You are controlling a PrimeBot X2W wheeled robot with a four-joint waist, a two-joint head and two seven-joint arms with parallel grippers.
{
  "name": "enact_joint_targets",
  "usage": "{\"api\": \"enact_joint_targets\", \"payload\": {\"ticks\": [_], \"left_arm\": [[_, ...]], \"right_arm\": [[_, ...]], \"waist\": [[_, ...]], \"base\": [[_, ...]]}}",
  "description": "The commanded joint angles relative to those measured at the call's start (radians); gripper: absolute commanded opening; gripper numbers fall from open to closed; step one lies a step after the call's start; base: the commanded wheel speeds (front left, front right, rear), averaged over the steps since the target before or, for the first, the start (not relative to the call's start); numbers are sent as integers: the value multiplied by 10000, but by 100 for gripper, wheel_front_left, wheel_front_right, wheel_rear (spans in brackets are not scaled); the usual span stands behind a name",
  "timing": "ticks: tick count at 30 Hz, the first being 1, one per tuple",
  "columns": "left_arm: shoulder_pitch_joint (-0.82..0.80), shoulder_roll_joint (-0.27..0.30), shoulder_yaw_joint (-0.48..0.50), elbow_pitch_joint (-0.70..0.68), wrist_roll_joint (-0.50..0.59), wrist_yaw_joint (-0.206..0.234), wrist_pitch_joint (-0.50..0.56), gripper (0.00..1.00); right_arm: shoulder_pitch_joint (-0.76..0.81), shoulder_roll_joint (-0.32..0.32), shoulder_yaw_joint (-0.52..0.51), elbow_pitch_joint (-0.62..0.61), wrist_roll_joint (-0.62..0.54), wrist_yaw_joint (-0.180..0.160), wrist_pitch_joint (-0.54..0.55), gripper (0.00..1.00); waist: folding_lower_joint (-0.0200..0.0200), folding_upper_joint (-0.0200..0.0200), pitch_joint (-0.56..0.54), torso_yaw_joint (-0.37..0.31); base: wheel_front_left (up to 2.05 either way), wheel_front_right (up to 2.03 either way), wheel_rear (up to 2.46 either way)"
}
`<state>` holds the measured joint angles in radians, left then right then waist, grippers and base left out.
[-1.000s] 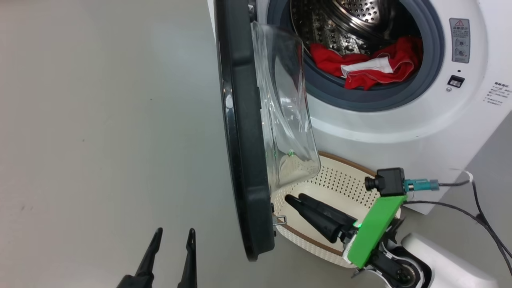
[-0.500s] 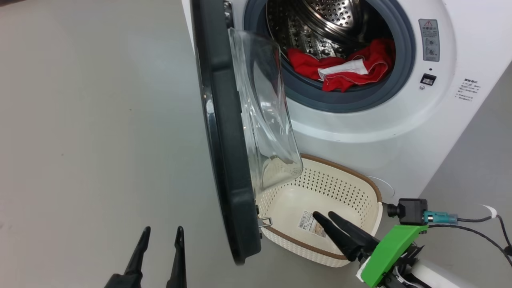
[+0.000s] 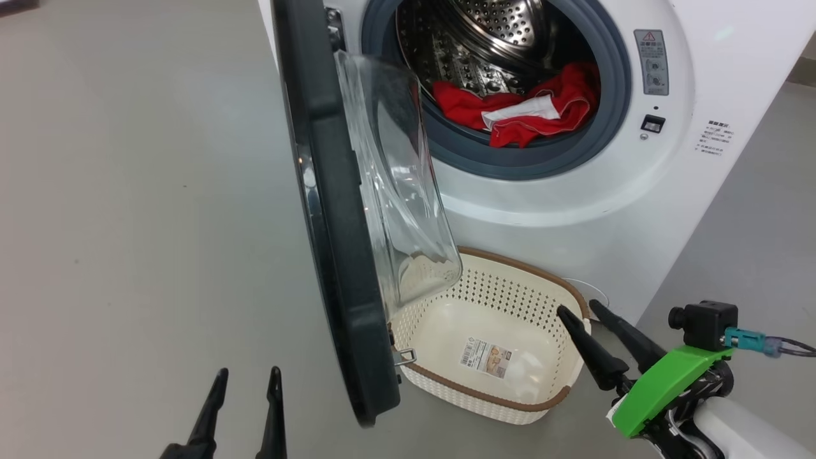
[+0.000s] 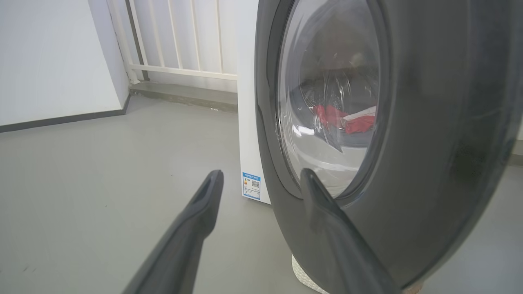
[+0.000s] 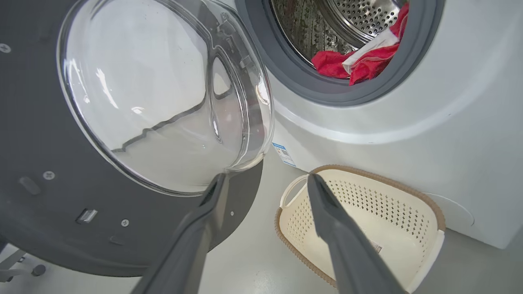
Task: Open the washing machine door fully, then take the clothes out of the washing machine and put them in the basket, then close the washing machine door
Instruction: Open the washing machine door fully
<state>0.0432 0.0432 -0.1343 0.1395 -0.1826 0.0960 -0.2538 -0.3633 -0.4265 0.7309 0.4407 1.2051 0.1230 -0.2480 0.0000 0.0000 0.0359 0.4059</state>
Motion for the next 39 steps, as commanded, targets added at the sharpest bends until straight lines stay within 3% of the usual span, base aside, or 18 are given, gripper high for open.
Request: {"api": "enact_joint_targets", "payload": {"ticks": [1, 7, 22, 39], "left_arm": [[-176, 70, 355, -274, 107, -31, -80, 100], [-227, 70, 364, -291, 102, -35, -80, 100], [-288, 70, 383, -417, 179, -7, -80, 100], [-184, 70, 313, -579, 121, -1, -80, 100]], "right_arm": [[251, 32, -225, -150, -776, 77, -133, 100], [876, 553, -1427, -337, -3301, 77, -135, 100], [2036, 1546, -3911, -1476, -6666, 77, -137, 100], [2677, 2048, -4729, -1557, -7487, 77, -137, 100]], "waist": [[0, 0, 28, -44], [0, 0, 71, -120], [0, 0, 116, -137], [0, 0, 35, -120]], "base": [[0, 0, 0], [0, 0, 0], [0, 0, 0], [0, 0, 0]]}}
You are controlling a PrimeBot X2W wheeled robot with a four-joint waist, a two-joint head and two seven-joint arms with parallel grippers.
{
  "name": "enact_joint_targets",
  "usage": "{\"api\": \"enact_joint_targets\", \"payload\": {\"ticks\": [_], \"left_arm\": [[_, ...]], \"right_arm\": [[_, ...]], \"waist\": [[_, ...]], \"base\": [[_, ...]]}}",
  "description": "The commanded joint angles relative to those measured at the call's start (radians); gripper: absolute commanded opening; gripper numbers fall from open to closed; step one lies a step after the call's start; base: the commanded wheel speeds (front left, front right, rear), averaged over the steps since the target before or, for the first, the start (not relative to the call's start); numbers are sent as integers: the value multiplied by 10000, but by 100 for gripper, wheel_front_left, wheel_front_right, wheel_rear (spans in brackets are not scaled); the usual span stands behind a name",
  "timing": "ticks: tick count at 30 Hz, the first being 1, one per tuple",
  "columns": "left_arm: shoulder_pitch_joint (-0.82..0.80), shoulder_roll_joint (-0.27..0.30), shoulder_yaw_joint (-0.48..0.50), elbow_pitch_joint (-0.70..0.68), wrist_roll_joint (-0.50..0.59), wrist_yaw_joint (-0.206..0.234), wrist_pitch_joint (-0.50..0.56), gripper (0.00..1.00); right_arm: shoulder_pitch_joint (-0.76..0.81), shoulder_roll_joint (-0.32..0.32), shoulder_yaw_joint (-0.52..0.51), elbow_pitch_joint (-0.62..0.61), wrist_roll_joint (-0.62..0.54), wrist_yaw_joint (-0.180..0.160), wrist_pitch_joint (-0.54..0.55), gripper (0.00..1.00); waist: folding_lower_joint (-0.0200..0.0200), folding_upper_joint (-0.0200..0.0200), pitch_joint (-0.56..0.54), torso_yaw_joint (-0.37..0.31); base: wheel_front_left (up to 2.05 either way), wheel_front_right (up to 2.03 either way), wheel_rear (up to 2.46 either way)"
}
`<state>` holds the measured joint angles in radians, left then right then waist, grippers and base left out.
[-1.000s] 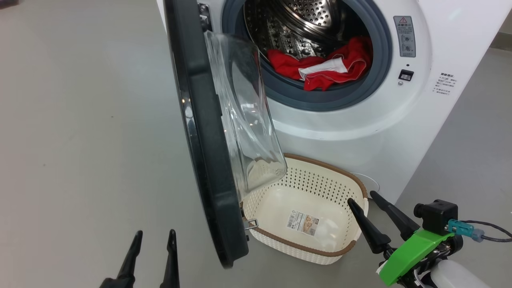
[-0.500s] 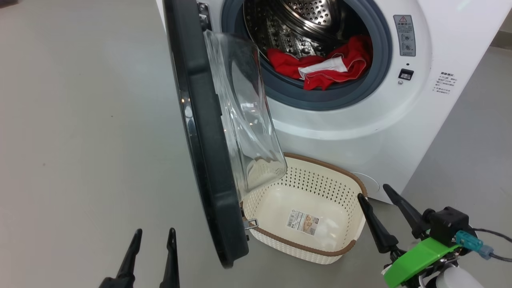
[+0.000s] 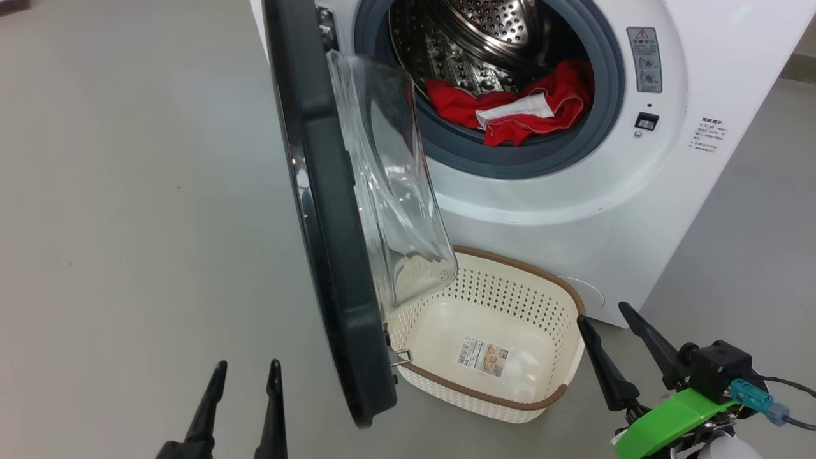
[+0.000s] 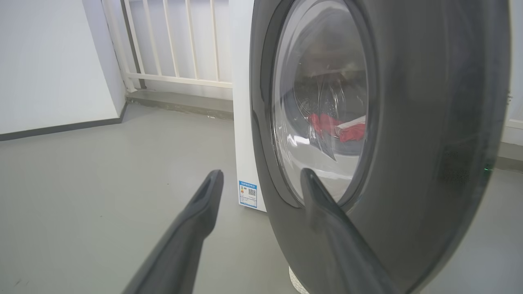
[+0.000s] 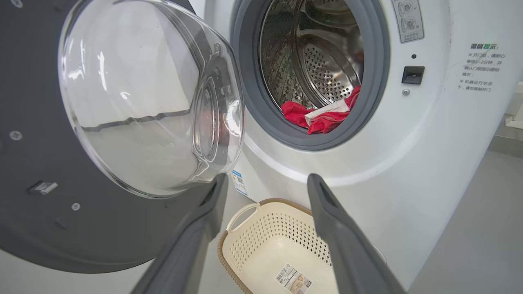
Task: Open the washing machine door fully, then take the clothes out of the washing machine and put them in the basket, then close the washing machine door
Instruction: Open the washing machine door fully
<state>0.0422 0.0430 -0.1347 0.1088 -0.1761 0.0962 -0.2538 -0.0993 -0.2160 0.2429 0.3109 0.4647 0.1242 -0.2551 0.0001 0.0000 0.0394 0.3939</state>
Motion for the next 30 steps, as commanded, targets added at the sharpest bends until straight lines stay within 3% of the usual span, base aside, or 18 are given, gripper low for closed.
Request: {"api": "enact_joint_targets", "payload": {"ticks": [1, 3, 4, 5, 6, 14, 20, 21, 24, 30], "left_arm": [[-171, 72, 328, -295, 48, -5, -80, 100], [-181, 72, 371, -356, 19, 0, -80, 100], [-188, 72, 404, -388, -9, 4, -80, 48], [-215, 72, 449, -468, -9, 16, -80, 11], [-262, 72, 498, -617, -6, 33, -80, 0], [-862, 72, 443, -2987, 81, 256, -80, 0], [-1070, 72, -1085, -4535, 201, 203, -80, 0], [-1049, 72, -1784, -4541, 194, 66, -80, 0], [-984, 72, -2634, -3990, -31, -138, -80, 0], [-1053, 72, -3162, -2426, -650, -202, -80, 0]], "right_arm": [[42, -48, 138, -270, -95, 65, -66, 100], [53, -27, 113, -291, -115, 65, -66, 100], [62, -13, 98, -301, -127, 65, -66, 100], [70, 0, 88, -309, -137, 65, -66, 100], [77, 9, 82, -317, -147, 65, -66, 100], [30, -10, 85, -355, -267, 65, -66, 100], [-25, -20, 119, -348, -239, 65, -66, 100], [-61, -46, 186, -338, -203, 65, -66, 100], [-125, -92, 251, -325, -163, 65, -66, 100], [-288, -141, 307, -333, -134, 65, -66, 100]], "waist": [[0, 0, -5, 2], [0, 0, -19, 3], [0, 0, -31, 3], [0, 0, -30, -2], [0, 0, -32, -1], [0, 0, 67, -23], [0, 0, 146, -124], [0, 0, 189, -168], [0, 0, 245, -203], [0, 0, 378, -299]], "base": [[0, 0, 0], [0, 0, 0], [0, 0, 0], [0, 0, 0], [0, 0, 0], [0, 0, 0], [0, 0, 0], [0, 0, 0], [0, 0, 0], [0, 0, 0]]}}
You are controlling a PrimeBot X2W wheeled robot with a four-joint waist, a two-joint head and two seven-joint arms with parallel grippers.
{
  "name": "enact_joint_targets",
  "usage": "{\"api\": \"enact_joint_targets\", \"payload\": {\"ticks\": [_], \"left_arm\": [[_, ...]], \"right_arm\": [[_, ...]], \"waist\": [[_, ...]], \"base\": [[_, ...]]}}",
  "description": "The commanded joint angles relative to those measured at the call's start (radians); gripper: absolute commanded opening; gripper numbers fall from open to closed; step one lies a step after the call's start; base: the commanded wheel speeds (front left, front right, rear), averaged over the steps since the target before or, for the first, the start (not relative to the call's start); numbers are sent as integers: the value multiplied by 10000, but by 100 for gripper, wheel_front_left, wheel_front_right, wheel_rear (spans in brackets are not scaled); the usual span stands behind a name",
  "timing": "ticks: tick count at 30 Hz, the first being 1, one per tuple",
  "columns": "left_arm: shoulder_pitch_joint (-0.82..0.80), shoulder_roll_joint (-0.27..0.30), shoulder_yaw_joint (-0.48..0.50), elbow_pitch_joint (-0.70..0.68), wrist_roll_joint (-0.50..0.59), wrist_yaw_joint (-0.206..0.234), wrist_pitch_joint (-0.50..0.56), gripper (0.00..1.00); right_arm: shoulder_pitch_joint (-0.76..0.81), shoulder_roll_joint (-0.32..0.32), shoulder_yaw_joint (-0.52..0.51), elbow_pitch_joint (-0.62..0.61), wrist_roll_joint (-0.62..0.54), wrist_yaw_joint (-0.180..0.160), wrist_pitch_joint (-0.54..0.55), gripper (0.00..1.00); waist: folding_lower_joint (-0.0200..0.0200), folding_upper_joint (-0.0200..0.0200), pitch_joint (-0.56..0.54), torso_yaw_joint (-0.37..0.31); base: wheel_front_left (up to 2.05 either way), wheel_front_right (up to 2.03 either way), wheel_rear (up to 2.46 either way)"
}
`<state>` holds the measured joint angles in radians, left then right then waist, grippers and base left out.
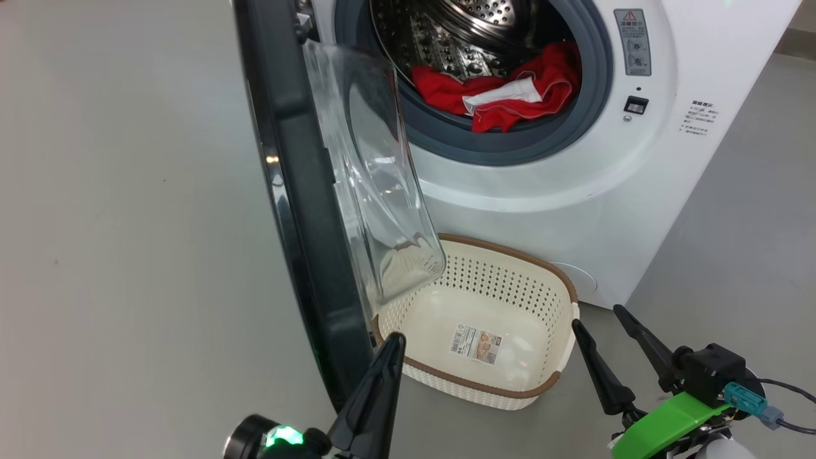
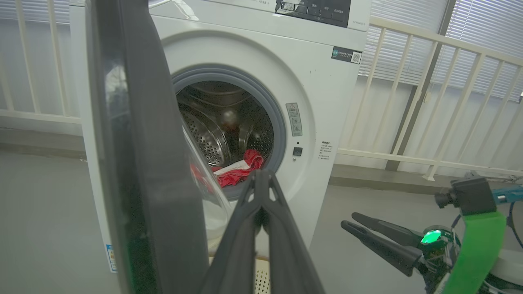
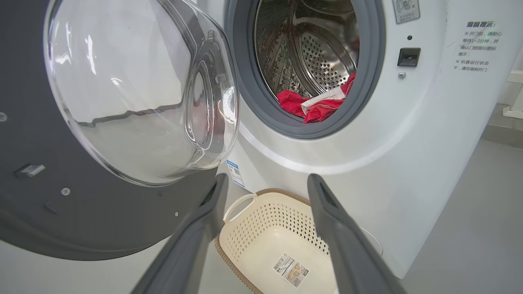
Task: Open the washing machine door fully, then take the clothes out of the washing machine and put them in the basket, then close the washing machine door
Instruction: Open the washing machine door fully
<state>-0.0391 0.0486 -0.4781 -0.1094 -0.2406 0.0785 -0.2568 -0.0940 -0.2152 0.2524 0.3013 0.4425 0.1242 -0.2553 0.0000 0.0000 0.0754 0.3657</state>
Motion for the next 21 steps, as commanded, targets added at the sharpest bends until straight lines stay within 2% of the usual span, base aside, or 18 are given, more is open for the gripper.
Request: {"api": "enact_joint_targets", "payload": {"ticks": [1, 9, 21], "left_arm": [[-289, 16, 277, -27, -88, -33, -49, 0], [-607, 16, 318, 1648, -591, 24, -49, 0], [-559, 16, 1287, 1977, -703, 333, -49, 0]], "right_arm": [[-357, -156, 218, -238, 99, 65, -64, 100], [-414, -165, 259, -236, 137, 65, -64, 100], [-366, -146, 153, -306, 135, 65, -65, 100]], "waist": [[0, 0, 39, -33], [0, 0, 114, -132], [0, 0, 130, -28]], "base": [[0, 0, 0], [0, 0, 0], [0, 0, 0]]}}
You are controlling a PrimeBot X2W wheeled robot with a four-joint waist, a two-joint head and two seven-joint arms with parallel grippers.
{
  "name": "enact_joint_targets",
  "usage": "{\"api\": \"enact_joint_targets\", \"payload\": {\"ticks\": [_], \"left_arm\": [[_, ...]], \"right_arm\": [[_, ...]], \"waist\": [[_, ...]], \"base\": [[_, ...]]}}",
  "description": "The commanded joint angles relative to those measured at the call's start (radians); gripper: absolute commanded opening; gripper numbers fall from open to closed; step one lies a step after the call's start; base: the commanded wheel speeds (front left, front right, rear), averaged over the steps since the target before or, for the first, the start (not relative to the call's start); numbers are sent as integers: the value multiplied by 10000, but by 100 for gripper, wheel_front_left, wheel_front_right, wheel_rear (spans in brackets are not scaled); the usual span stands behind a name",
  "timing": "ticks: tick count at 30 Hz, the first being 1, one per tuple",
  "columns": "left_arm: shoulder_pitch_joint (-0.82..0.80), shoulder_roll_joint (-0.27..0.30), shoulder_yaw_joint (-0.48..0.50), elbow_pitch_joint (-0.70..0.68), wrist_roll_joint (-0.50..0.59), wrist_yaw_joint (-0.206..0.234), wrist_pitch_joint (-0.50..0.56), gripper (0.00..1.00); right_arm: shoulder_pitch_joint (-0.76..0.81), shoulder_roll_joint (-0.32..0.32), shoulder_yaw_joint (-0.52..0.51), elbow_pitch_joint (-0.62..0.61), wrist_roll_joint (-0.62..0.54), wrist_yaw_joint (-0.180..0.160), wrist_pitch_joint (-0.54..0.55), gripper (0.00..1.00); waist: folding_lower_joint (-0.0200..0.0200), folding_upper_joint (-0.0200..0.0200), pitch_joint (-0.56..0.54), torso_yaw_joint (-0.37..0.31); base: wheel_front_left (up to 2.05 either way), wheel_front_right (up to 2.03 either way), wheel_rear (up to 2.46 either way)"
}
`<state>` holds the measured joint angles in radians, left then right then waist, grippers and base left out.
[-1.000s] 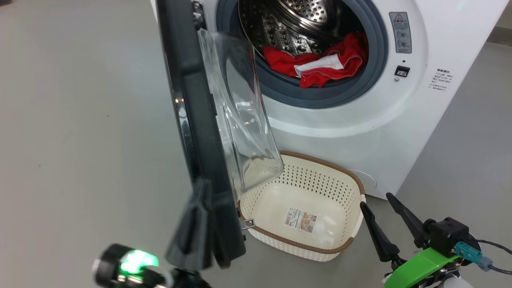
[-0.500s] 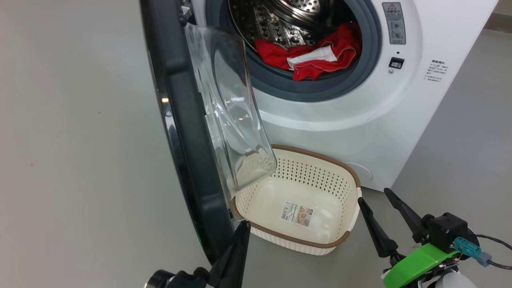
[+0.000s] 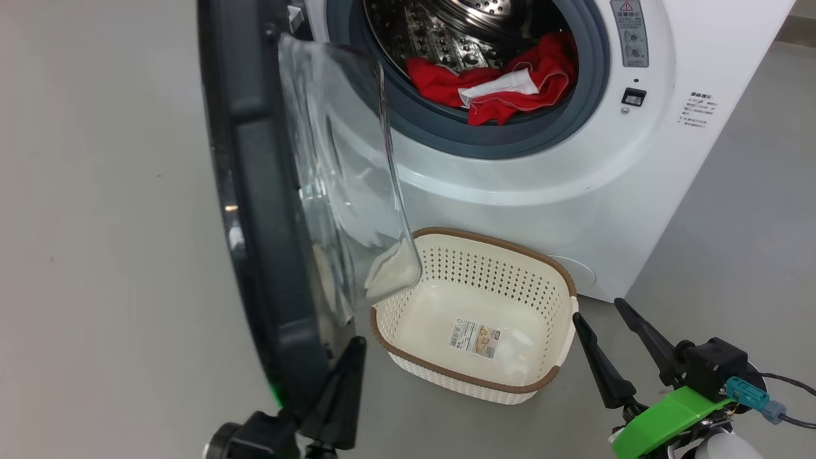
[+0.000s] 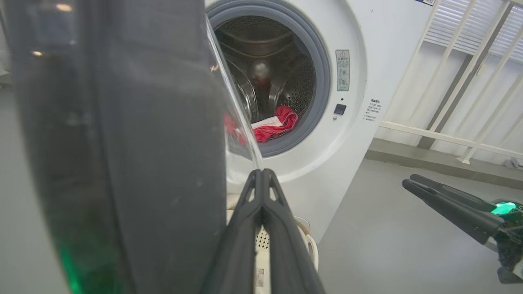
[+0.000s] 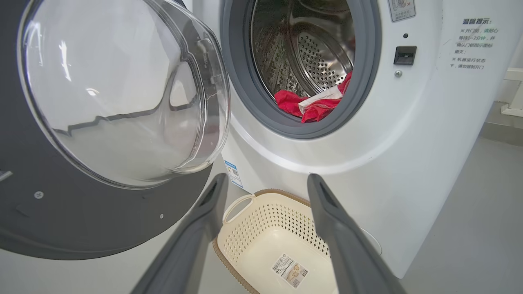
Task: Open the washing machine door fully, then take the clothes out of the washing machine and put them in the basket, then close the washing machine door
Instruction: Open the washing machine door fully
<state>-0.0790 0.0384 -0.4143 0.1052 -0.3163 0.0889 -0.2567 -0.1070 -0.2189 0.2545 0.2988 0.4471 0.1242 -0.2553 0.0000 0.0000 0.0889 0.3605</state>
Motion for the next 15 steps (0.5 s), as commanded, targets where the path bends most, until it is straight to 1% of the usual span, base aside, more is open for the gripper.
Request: {"api": "enact_joint_targets", "payload": {"ticks": [1, 9, 15], "left_arm": [[-95, 118, 801, -191, 89, 246, -51, 0], [423, 118, 2255, -474, 470, 276, -51, 0], [505, 118, 3361, -586, 653, 257, -51, 0]], "right_arm": [[-226, -101, 123, -282, 84, 65, -65, 100], [-196, -45, 119, -305, 62, 65, -65, 100], [-207, -32, 173, -329, 64, 65, -65, 100]], "waist": [[0, 0, -13, 47], [0, 0, 2, 273], [0, 0, 26, 358]], "base": [[0, 0, 0], [0, 0, 0], [0, 0, 0]]}}
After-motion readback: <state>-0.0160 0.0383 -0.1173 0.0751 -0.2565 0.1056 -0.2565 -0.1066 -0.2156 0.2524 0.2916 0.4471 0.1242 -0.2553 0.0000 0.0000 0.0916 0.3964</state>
